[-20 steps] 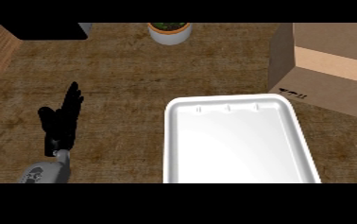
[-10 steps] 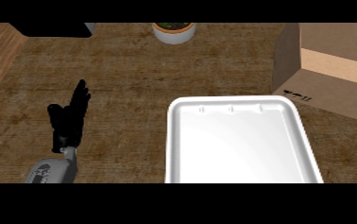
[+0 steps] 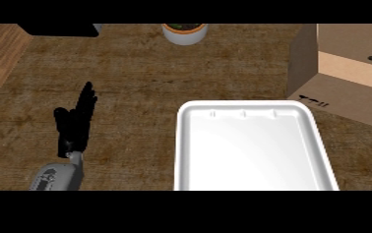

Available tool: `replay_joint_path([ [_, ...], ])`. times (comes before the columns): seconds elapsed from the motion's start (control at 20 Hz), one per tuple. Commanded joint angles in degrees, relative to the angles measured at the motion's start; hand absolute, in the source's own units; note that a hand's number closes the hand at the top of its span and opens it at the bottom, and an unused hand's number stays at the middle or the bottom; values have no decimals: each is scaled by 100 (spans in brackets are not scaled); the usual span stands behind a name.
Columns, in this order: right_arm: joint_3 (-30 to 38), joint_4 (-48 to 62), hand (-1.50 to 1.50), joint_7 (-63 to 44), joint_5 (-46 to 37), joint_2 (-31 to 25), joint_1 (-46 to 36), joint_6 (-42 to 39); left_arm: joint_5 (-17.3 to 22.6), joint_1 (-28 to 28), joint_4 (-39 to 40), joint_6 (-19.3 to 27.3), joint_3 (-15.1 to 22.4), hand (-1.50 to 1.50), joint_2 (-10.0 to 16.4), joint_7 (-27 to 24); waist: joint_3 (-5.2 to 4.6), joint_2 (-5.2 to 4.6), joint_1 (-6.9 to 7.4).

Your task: Pick the eggplant from the tray and place it in the cardboard box

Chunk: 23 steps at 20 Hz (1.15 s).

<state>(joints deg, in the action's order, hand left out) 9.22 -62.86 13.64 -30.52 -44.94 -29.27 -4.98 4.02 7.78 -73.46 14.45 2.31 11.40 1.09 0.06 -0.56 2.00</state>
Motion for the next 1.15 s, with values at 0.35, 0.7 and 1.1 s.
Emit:
replay_joint_path([
  [0.35, 240, 3313, -150, 1018, -45, 569, -1490, 55, 67, -179, -117, -200, -94, 0, 65, -36, 8, -37, 99],
  [0.7, 1012, 4024, -150, 2321, 811, 475, -1779, -697, -81, -15, -191, -60, 12, 0, -45, 99, 18, -45, 48],
  [1.1, 2081, 4927, -150, 2428, 1820, -172, -1731, -1726, -66, -300, -227, -137, -18, 0, -54, -96, 20, -45, 41],
])
